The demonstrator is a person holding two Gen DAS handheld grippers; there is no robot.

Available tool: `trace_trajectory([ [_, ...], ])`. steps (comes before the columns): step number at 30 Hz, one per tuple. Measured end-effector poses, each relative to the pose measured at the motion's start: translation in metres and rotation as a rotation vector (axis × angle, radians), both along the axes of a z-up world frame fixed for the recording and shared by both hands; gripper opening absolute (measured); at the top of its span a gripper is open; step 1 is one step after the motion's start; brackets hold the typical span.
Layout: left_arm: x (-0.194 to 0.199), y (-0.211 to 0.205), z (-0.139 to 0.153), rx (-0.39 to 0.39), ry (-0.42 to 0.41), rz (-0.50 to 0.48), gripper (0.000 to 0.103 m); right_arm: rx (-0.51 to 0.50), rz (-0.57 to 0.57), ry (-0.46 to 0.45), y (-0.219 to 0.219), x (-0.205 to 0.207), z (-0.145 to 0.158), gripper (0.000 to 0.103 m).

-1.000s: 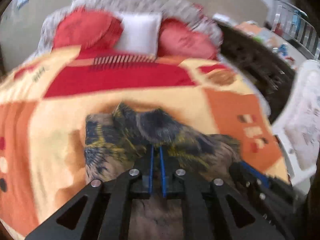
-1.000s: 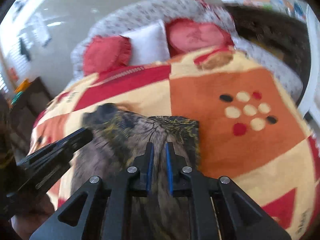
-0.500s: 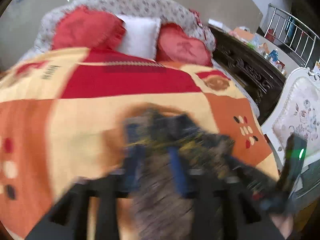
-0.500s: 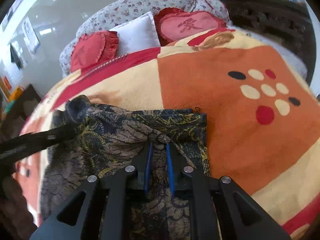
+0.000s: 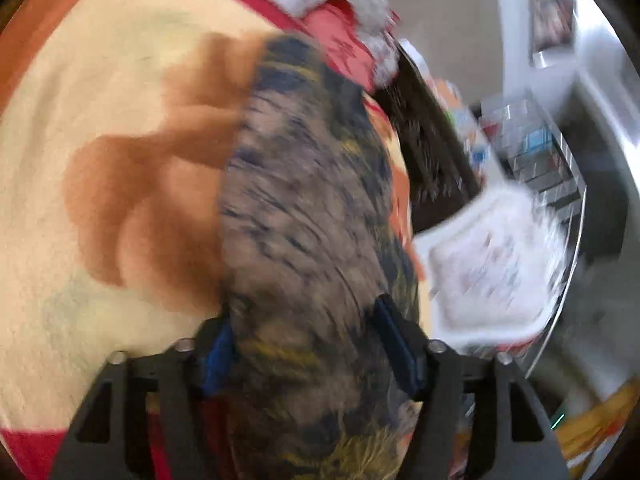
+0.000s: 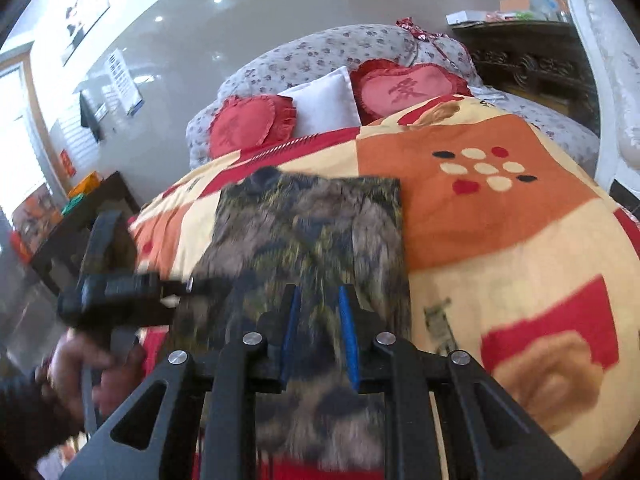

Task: Fold small clothes

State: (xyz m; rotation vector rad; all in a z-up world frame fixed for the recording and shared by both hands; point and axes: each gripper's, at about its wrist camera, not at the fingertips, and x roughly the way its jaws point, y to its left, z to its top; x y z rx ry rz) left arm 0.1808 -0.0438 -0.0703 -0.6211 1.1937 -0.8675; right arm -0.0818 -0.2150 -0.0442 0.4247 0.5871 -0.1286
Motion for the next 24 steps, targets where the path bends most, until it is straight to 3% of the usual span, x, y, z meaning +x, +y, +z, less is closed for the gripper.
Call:
trace_trajectory([
  [1, 0.003, 0.005, -0.004, 0.009, 0.025, 0.035, 0.037, -0.008, -0.009, 0.005, 0.000, -0.006, -0.001, 0.040],
  [2, 0.003, 0.007, -0.006, 0.007, 0.040, 0.045, 0.029, -0.016, -0.015, 0.012, -0.001, -0.009, -0.002, 0.040],
  [5, -0.009, 0.010, 0.007, 0.057, -0.032, 0.067, 0.021, -0.033, -0.048, 0.044, -0.008, -0.018, -0.005, 0.040],
  [11, -0.017, 0.034, 0.043, 0.193, -0.146, 0.079, 0.019, -0.008, -0.092, 0.087, -0.021, -0.020, -0.010, 0.040],
  [18, -0.002, 0.145, 0.049, 0.334, -0.147, 0.166, 0.020, -0.028, -0.037, 0.084, 0.002, -0.015, -0.004, 0.040],
  [22, 0.000, 0.166, 0.036, 0.359, -0.117, 0.152, 0.028, -0.021, 0.002, 0.074, 0.020, 0.000, 0.001, 0.040],
  [24, -0.001, 0.165, 0.044, 0.413, -0.162, 0.166, 0.031, -0.026, 0.033, 0.067, 0.032, 0.018, 0.010, 0.040],
])
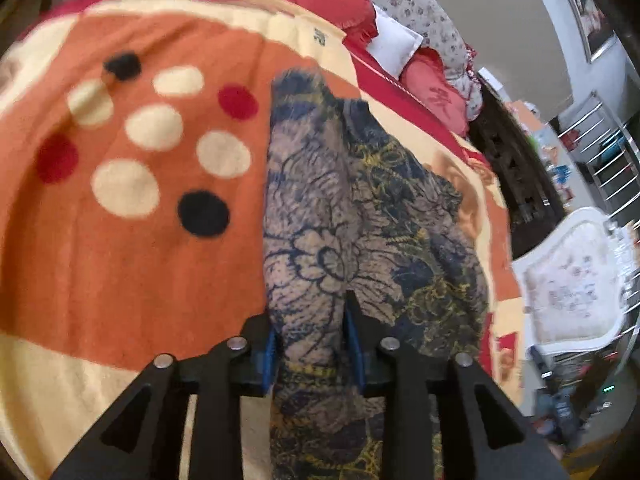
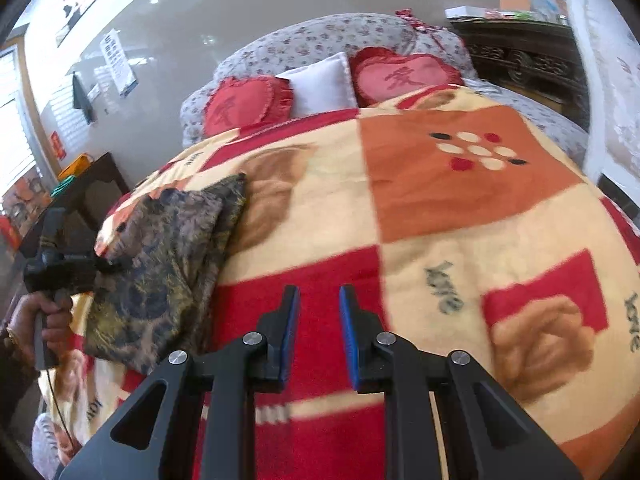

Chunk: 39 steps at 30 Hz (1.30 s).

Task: Fold small clothes

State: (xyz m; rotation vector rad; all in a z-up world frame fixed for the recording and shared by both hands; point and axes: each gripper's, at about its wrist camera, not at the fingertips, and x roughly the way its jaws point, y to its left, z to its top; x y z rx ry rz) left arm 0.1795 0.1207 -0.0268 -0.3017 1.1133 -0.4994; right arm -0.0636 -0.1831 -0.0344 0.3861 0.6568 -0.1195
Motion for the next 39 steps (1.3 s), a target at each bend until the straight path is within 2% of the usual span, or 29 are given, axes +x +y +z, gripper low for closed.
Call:
trace_trajectory([
  [2, -0.007, -0.003, 0.013, 0.047, -0.066, 0.010, 0.032, -0.015, 0.045, -0.019, 0.014, 0.018, 0.013, 0.040],
  [4, -0.016, -0.015, 0.030, 0.109, -0.176, 0.055, 0.032, -0.037, 0.125, -0.040, 0.033, 0.038, 0.026, 0.040],
  [6, -0.026, -0.023, 0.047, 0.148, -0.299, 0.121, 0.037, -0.067, 0.201, -0.057, 0.053, 0.060, 0.033, 0.040],
  [8, -0.031, -0.023, 0.061, 0.116, -0.385, 0.178, 0.046, -0.081, 0.283, -0.043, 0.075, 0.086, 0.032, 0.040],
  [9, -0.031, -0.026, 0.068, 0.096, -0.412, 0.212, 0.049, -0.082, 0.285, -0.021, 0.081, 0.098, 0.030, 0.033],
  [10, -0.027, -0.030, 0.071, 0.086, -0.417, 0.228, 0.055, -0.079, 0.281, 0.013, 0.088, 0.114, 0.024, 0.026],
  [12, -0.010, -0.043, 0.068, 0.073, -0.405, 0.217, 0.055, -0.057, 0.290, 0.067, 0.096, 0.139, 0.011, 0.024],
  [15, 0.014, -0.067, 0.032, 0.162, -0.338, 0.181, 0.055, -0.079, 0.273, 0.162, 0.103, 0.167, -0.017, 0.023],
  [17, 0.017, -0.073, 0.004, 0.206, -0.292, 0.172, 0.055, -0.138, 0.255, 0.228, 0.103, 0.176, -0.041, 0.020],
  [18, 0.016, -0.073, -0.012, 0.207, -0.267, 0.172, 0.055, -0.131, 0.257, 0.206, 0.101, 0.173, -0.048, 0.019],
  [19, 0.014, -0.070, -0.015, 0.191, -0.262, 0.176, 0.054, -0.135, 0.259, 0.187, 0.100, 0.170, -0.050, 0.019],
  [21, 0.011, -0.067, -0.012, 0.165, -0.288, 0.190, 0.054, -0.174, 0.264, 0.154, 0.104, 0.163, -0.053, 0.019],
  [24, 0.014, -0.065, -0.016, 0.155, -0.271, 0.187, 0.054, -0.219, 0.263, 0.111, 0.110, 0.155, -0.056, 0.019],
  [26, 0.014, -0.066, -0.015, 0.163, -0.271, 0.188, 0.054, -0.195, 0.262, 0.098, 0.106, 0.156, -0.056, 0.019],
  [30, 0.015, -0.076, -0.013, 0.229, -0.274, 0.180, 0.055, -0.091, 0.279, 0.082, 0.093, 0.153, -0.060, 0.019],
  [32, 0.016, -0.077, -0.015, 0.243, -0.274, 0.179, 0.055, -0.081, 0.279, 0.109, 0.092, 0.154, -0.054, 0.019],
  [34, 0.018, -0.077, -0.016, 0.248, -0.270, 0.181, 0.055, -0.119, 0.251, 0.113, 0.099, 0.141, -0.035, 0.020],
  [36, 0.020, -0.078, -0.017, 0.255, -0.271, 0.181, 0.055, -0.163, 0.306, 0.064, 0.118, 0.107, -0.013, 0.020],
  [37, 0.020, -0.079, -0.017, 0.258, -0.271, 0.181, 0.055, -0.168, 0.340, 0.059, 0.126, 0.093, -0.012, 0.022],
  [39, 0.020, -0.079, -0.017, 0.258, -0.271, 0.180, 0.056, -0.177, 0.393, 0.122, 0.140, 0.074, -0.028, 0.029],
])
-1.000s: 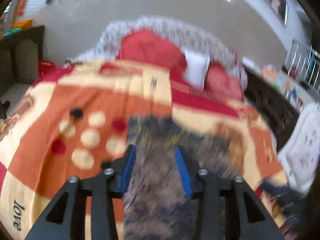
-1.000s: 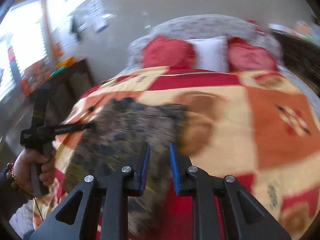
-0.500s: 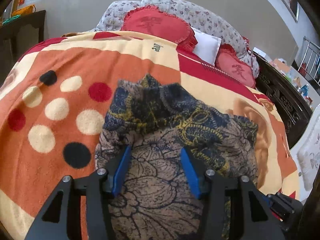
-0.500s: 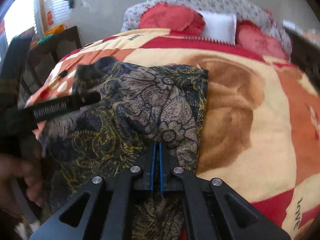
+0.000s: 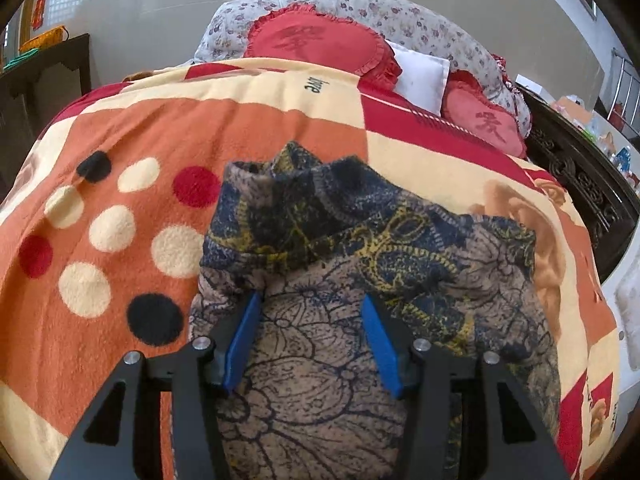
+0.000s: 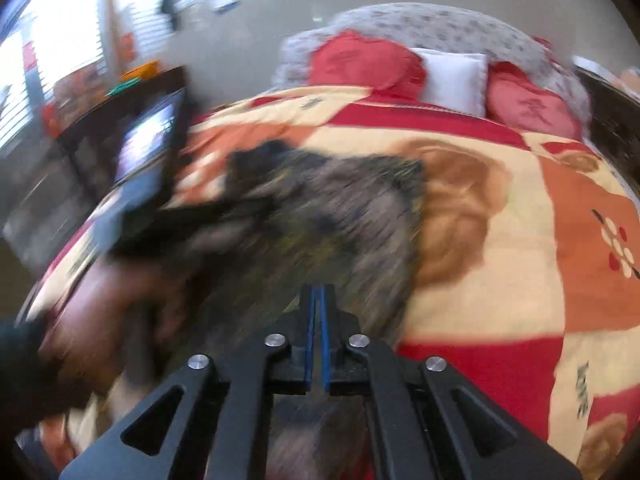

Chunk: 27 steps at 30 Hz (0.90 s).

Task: Fold small clothes

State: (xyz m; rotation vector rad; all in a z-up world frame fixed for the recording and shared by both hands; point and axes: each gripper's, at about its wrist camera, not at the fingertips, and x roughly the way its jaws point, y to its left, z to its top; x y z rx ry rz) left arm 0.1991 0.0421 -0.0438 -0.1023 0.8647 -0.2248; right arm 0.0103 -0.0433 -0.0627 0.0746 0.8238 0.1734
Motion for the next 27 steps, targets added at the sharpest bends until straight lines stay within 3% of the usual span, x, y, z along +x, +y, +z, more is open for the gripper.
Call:
trace_trajectory([
  [1, 0.000, 0.000, 0.000, 0.002, 0.000, 0.000, 0.056, -0.018, 0.011, 0.064, 0.005, -0.005, -0.021, 0.029],
  [2, 0.000, 0.000, 0.000, 0.001, 0.000, -0.001, 0.056, -0.014, 0.018, 0.028, 0.007, -0.013, -0.032, 0.030],
  [13, -0.001, 0.001, 0.000, -0.010, 0.002, -0.004, 0.057, 0.068, 0.005, -0.004, -0.004, -0.009, -0.035, 0.030],
  [27, -0.001, 0.002, 0.000, -0.013, 0.002, -0.004, 0.058, 0.064, 0.004, -0.011, -0.003, -0.011, -0.034, 0.030],
])
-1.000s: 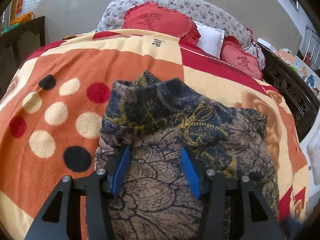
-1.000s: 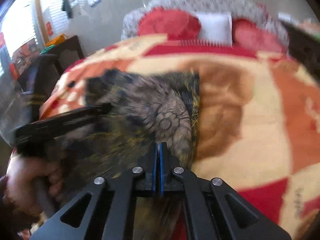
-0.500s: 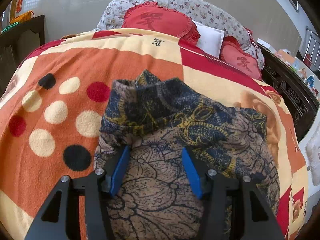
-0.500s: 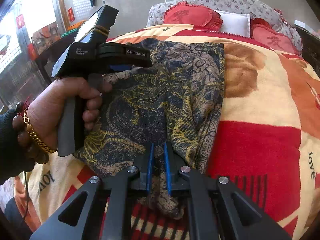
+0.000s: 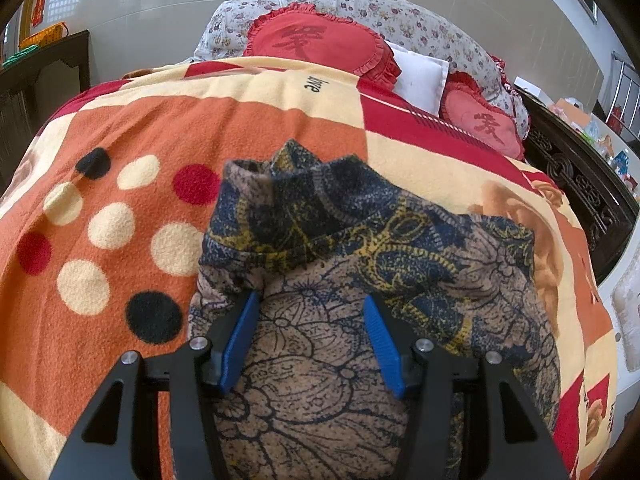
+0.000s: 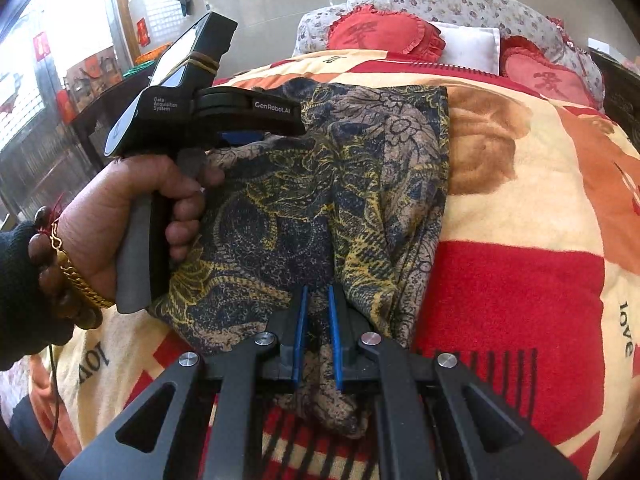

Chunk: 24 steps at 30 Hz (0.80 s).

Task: Fold small clothes

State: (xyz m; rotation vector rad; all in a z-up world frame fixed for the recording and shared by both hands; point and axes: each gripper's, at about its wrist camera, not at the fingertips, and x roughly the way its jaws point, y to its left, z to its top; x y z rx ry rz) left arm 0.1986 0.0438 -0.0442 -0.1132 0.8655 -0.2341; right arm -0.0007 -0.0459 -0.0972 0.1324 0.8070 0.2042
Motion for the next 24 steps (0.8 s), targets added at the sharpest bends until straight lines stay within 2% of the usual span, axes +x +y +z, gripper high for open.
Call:
trace_trajectory([
  [6, 0.001, 0.000, 0.000, -0.011, 0.004, -0.008, 0.061, -0.015, -0.003, -0.003, 0.001, 0.001, 0.000, 0.030],
  [8, 0.003, 0.001, 0.001, -0.040, 0.018, -0.031, 0.073, -0.014, -0.004, -0.003, 0.001, 0.001, 0.000, 0.030],
  [10, 0.006, 0.000, 0.003, -0.058, 0.058, -0.073, 0.081, -0.009, -0.004, -0.002, 0.000, 0.001, -0.001, 0.030],
  [12, 0.002, 0.004, 0.017, -0.034, 0.081, -0.081, 0.081, -0.008, -0.004, 0.000, 0.000, 0.001, -0.001, 0.030],
  [13, -0.003, 0.008, 0.025, -0.024, 0.063, -0.082, 0.082, -0.012, -0.005, 0.000, 0.000, 0.001, 0.000, 0.030],
  [15, -0.026, 0.019, 0.050, 0.016, -0.008, -0.086, 0.090, -0.013, -0.005, -0.001, 0.001, 0.001, 0.000, 0.030],
  [17, -0.052, 0.032, 0.074, 0.051, -0.076, -0.074, 0.103, 0.008, -0.003, -0.001, -0.001, 0.001, 0.000, 0.030],
  [20, -0.099, 0.052, 0.106, 0.064, -0.173, -0.056, 0.103, 0.048, -0.002, 0.004, -0.006, 0.001, 0.000, 0.030],
  [22, -0.129, 0.059, 0.122, 0.121, -0.237, -0.019, 0.103, 0.077, -0.017, 0.024, -0.012, 0.000, 0.007, 0.030],
  [24, -0.157, 0.059, 0.132, 0.167, -0.263, -0.009, 0.103, 0.111, -0.100, 0.031, -0.021, -0.013, 0.025, 0.030],
])
